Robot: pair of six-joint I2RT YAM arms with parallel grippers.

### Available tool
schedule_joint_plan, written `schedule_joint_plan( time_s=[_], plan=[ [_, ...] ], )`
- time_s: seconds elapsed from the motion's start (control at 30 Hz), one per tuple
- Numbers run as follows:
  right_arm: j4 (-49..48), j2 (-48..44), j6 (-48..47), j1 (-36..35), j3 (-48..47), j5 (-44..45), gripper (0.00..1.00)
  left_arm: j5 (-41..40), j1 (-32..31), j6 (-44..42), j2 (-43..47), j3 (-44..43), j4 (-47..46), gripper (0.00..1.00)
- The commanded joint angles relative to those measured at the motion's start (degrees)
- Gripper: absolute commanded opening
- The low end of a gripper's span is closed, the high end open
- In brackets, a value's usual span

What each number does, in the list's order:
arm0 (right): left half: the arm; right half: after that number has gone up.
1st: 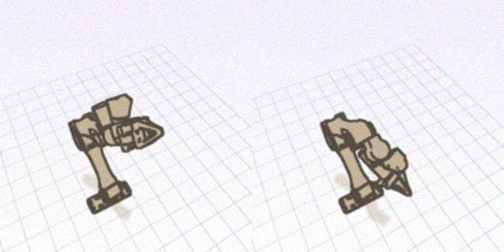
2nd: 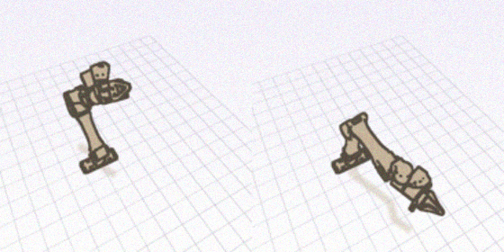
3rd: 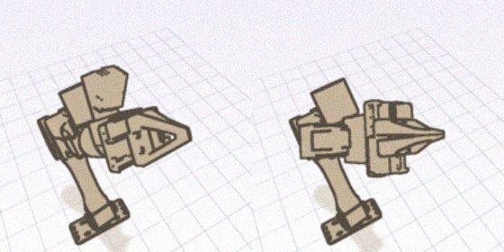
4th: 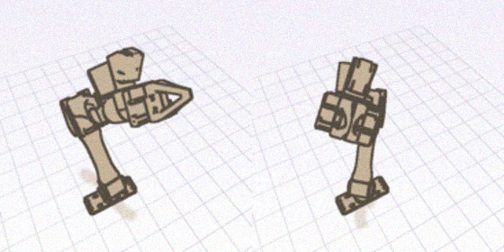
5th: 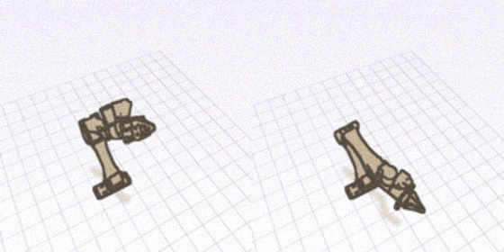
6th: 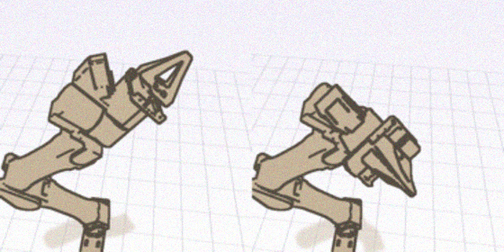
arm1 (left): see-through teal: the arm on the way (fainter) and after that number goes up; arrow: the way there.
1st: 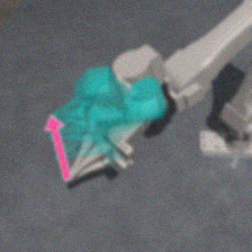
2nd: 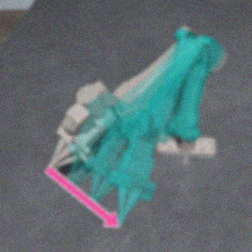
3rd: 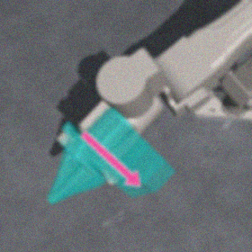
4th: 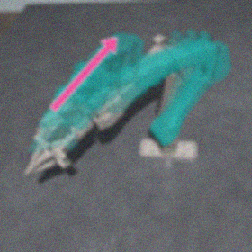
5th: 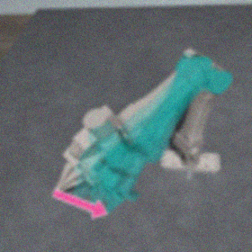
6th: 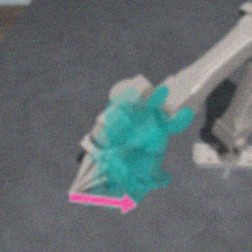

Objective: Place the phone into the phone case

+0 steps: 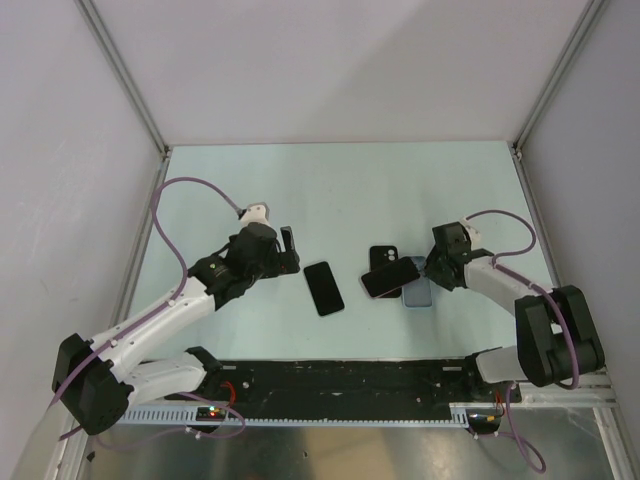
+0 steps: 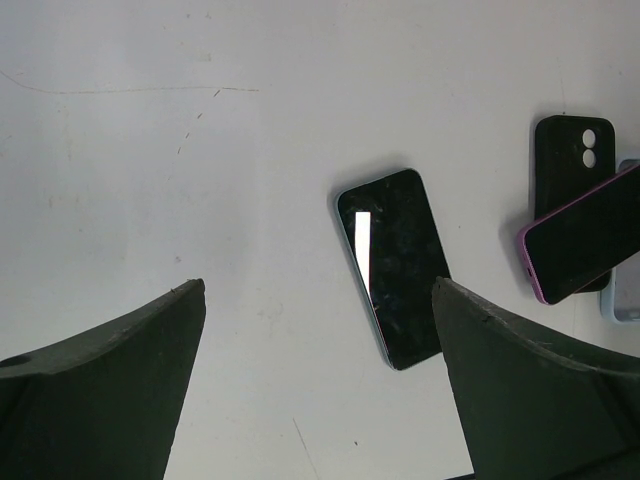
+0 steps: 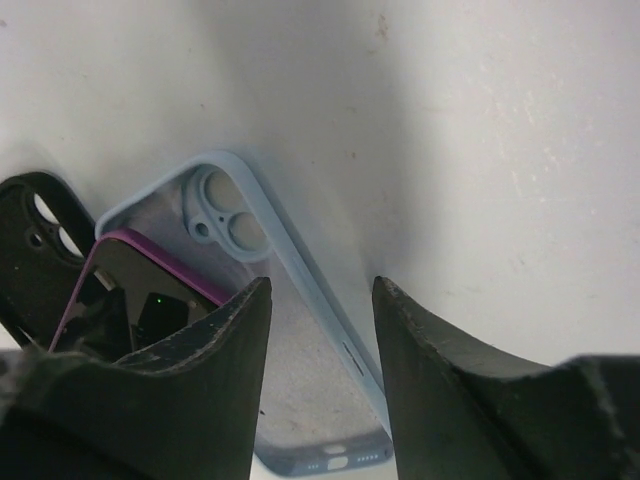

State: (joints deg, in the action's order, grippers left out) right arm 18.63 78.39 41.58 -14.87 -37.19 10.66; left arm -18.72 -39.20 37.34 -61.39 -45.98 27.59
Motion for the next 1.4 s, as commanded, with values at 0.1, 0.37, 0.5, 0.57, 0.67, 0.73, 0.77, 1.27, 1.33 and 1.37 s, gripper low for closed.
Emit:
schedule_joint_plan(
  time_s=[0.1,0.37,0.5,0.57,0.67,0.73,0.77,1.27,1.33,1.37],
  plan=[
    [-1.25,2.8,0.07,-0.6,-0.45,3.23,0.41,0.7,-0.12,0.57,0.77,-2.27,-0.54,0.98],
    [4.49,3.61,-0.05,-1.63,-4.51,11.8,0.15,0.54,-0.14,0.82,0.81,-2.42,-0.17,0.98],
    [8.76,2.99,-0.24,-1.57,-7.88,17.6,0.1,0.36,0.01,0.74,0.64,-2.58,0.17,0.98],
    [10.54,3.13,-0.42,-1.48,-9.3,19.96,0.09,0.53,0.18,0.68,0.34,-2.75,0.44,0.98],
    [12.6,3.38,-0.38,-1.2,-10.94,22.79,0.09,0.9,0.46,0.63,-0.12,-3.03,0.85,0.98],
    [13.52,3.57,-0.45,-0.79,-11.56,24.62,0.08,1.21,0.71,0.58,-0.24,-3.1,1.09,0.98],
    [13.92,3.73,-0.45,-0.39,-11.75,25.27,0.07,1.4,0.88,0.56,-0.28,-3.22,1.16,0.98],
    [25.57,1.86,0.68,-0.8,-18.94,37.79,0.0,2.74,1.7,0.94,-1.17,-3.64,1.86,0.98],
    [25.49,2.08,0.05,-1.72,-19.54,38.35,0.0,2.95,1.7,1.01,-1.25,-3.61,1.89,0.98],
    [25.49,2.36,-0.24,-2.21,-20.05,38.68,0.0,3.01,1.69,1.04,-1.22,-3.56,1.87,0.98]
  ],
)
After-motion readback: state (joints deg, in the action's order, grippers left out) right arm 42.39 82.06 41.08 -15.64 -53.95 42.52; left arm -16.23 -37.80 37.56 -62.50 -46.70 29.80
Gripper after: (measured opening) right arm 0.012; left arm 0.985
